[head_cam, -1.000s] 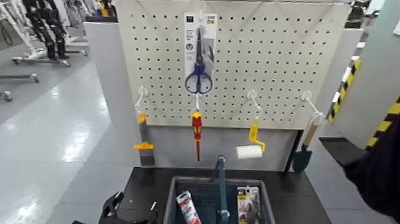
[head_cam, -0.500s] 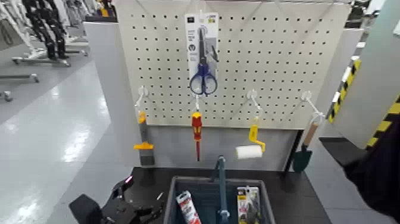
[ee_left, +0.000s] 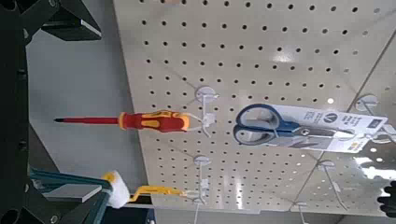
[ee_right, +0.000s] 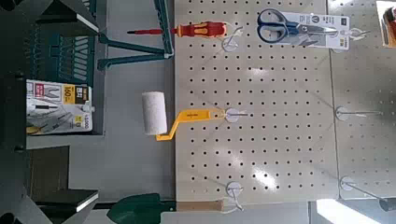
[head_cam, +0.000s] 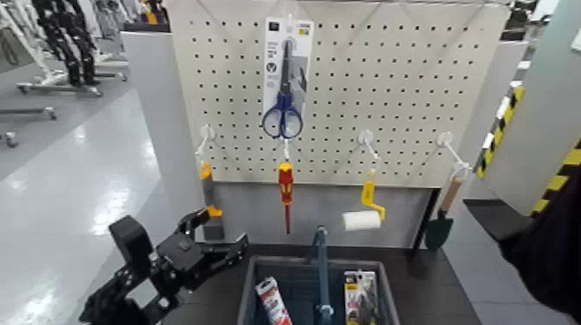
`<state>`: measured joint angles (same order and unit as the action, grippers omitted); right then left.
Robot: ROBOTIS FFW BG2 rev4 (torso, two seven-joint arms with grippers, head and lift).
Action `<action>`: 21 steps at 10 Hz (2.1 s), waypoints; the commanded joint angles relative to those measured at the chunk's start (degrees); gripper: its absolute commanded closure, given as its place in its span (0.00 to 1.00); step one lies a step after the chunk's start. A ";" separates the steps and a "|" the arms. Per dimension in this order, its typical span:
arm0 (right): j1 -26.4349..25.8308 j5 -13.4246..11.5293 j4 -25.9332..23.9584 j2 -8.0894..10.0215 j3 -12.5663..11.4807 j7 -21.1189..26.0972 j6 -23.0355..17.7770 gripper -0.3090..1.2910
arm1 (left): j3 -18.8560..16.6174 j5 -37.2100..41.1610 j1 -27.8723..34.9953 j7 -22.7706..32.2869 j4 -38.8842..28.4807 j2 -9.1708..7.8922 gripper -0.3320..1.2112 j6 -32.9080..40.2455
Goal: Put the blue scissors into the crate.
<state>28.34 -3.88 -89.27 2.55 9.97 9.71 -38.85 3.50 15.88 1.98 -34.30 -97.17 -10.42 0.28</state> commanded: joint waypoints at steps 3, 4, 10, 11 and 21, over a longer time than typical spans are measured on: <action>-0.56 0.01 0.32 0.09 0.57 0.05 0.00 0.25 | -0.07 3.63 -8.66 -3.93 1.72 -1.53 0.32 -3.09; -0.83 0.01 0.50 0.18 0.75 0.05 -0.09 0.25 | -0.16 4.60 -10.86 -5.25 2.86 -1.70 0.32 -3.44; -1.26 0.01 0.58 0.53 1.45 0.05 -0.17 0.24 | 2.39 7.50 -24.40 -12.54 11.30 -2.23 0.33 -4.32; -1.35 0.01 0.58 0.53 1.54 0.05 -0.17 0.25 | 3.01 8.11 -26.68 -13.77 13.50 -2.06 0.33 -3.62; -1.88 0.10 0.76 0.79 1.89 -0.30 -0.17 0.24 | 10.57 9.69 -42.94 -23.00 26.50 -0.65 0.36 -2.47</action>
<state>26.45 -3.76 -88.51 3.24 11.91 9.40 -39.02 13.56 25.45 -40.35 -57.28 -71.33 -11.22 -2.58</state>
